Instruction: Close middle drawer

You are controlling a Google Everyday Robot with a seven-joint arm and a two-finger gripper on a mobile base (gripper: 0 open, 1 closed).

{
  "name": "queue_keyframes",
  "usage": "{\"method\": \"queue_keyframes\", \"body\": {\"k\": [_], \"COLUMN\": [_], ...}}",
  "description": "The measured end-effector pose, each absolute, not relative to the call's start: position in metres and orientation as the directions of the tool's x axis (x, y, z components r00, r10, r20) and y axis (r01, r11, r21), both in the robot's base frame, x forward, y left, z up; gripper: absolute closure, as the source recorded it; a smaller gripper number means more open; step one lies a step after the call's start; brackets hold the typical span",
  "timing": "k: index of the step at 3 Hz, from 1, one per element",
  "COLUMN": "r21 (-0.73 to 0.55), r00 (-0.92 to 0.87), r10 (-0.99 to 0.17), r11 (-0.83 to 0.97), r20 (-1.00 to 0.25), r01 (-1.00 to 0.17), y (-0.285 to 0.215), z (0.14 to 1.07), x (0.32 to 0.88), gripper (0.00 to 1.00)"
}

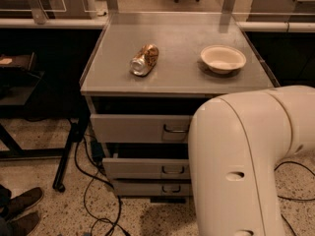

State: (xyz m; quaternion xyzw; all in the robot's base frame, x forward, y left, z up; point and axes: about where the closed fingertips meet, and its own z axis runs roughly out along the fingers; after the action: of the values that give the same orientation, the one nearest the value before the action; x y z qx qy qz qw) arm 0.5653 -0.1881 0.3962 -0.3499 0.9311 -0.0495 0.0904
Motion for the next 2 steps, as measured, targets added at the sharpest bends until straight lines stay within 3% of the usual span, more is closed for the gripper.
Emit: {"method": "queue_keyframes", "body": {"k": [1,2], "r21": [-0.155,-0.155], "r00": [-0.739,-0.739], "r10": [-0.661,-0.661], "r11": [0.750,0.750], "r20": [-0.134,-0.134], "r01": [-0.643,-0.643], "y": [-0.1881,-0.1881], "z": [0.3962,0.3962], "x": [0.5652,0.5652], "gripper": [0.49,0.18]}}
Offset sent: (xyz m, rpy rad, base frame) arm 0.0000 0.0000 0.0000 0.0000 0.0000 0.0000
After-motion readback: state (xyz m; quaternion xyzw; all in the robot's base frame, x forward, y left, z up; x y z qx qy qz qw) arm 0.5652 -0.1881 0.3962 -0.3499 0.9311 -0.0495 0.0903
